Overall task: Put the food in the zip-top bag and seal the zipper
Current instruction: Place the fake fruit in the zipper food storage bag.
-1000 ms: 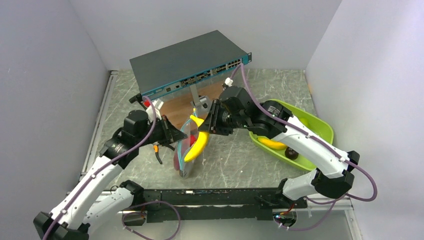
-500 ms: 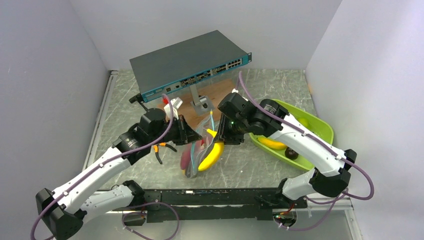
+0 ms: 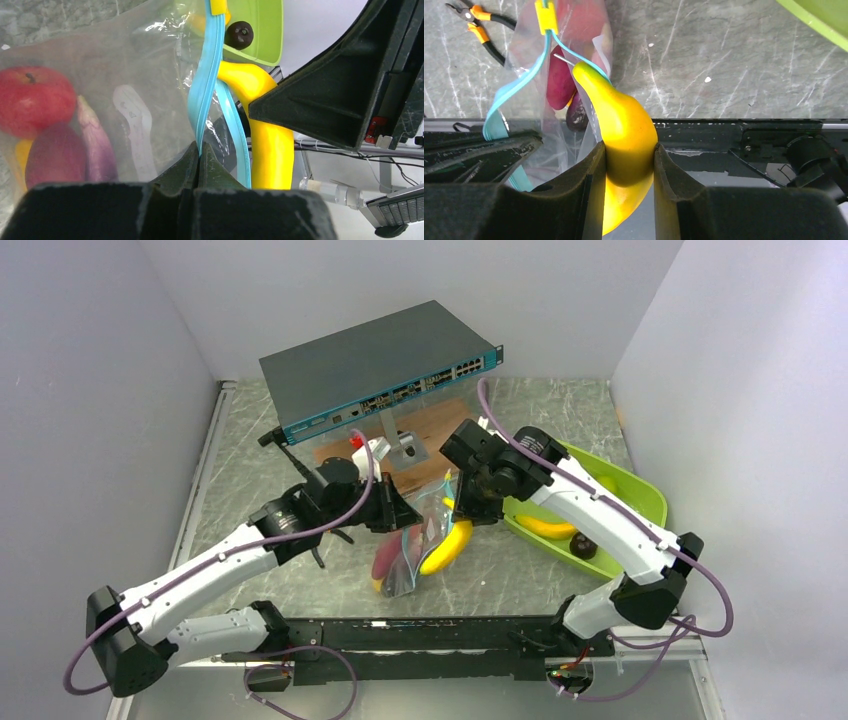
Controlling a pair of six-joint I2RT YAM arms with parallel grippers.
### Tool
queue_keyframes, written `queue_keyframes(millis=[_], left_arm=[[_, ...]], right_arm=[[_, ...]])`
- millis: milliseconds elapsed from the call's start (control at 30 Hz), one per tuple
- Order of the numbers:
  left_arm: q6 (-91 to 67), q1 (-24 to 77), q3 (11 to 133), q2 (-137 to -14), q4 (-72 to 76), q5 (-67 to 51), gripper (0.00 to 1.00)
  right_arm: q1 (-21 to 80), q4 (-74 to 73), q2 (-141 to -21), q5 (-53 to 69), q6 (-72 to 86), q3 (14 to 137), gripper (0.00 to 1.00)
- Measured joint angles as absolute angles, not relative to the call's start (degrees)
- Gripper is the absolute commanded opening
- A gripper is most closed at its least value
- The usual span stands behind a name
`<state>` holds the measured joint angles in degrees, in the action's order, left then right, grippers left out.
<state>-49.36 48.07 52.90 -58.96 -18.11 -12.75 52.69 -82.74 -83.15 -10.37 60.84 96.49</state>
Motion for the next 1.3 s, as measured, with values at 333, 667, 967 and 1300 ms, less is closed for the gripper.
queue_keyframes(millis=[333,667,967,1300], left_arm=[[-49.2,53.3,56.0,-65.0,-17.9,-9.6,0.00],[-48.9,55.7,58.0,-66.8,-18.8,-5.5,0.00],[-48.7,57.4,61.1,-68.2,-21.8,-0.5,0.00],[-48.1,58.1,62.4,-68.6,-26.9,7.7,0.00]], right_arm=[[51.0,-84.1,-88.4,-8.2,50.8,100.4,0.00],[49.3,-84.7,-87.9,-5.5,47.1,102.5,0.00],[48.1,-84.9,-87.1,-7.0,47.0,100.7,0.00],[47.7,-84.9,-87.3,-5.9,47.5,100.7,0.00]])
